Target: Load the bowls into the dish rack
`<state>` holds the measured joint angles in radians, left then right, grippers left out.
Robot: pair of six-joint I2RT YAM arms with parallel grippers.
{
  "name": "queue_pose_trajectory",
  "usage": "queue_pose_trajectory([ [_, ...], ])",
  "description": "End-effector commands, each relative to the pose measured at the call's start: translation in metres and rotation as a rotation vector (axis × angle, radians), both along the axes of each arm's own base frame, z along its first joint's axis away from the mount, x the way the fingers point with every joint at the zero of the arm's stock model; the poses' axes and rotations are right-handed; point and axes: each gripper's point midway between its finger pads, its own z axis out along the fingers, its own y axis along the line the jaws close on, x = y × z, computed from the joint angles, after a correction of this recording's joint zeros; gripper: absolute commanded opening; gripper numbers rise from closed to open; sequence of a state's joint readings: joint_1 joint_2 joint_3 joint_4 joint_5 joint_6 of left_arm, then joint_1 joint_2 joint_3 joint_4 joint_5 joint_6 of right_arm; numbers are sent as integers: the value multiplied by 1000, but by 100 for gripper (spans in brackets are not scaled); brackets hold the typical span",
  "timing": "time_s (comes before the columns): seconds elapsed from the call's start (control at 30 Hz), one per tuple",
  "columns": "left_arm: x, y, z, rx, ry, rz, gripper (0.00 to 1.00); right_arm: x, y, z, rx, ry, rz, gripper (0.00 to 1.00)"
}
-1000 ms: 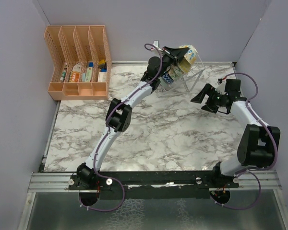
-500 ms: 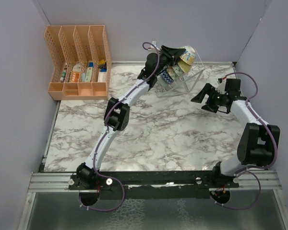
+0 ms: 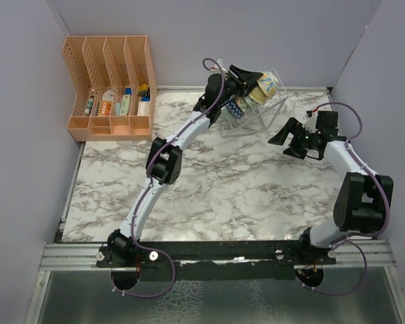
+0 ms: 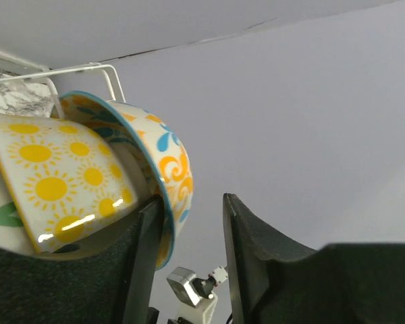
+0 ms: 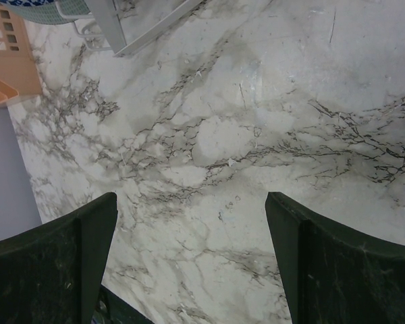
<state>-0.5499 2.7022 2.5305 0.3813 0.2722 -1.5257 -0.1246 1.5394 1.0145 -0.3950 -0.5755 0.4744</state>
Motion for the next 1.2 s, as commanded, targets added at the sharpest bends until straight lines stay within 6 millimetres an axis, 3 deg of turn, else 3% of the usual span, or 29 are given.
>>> queue_pose_trajectory([
  [0.0,-9,9,38,26,-61,-19,48,8,1,13,17,-52,16,91],
  [0.17,-13,9,41,57,-66,-24,54,7,2,13,24,-51,19,91],
  [0.47,-18,12,41,117,-62,-33,54,5,4,15,33,-56,22,90],
  [1.0,-28,29,66,200,-108,-23,63,3,6,20,45,-68,26,90],
  [1.17,-32,34,59,262,-94,-18,65,-1,7,20,46,-68,24,90],
])
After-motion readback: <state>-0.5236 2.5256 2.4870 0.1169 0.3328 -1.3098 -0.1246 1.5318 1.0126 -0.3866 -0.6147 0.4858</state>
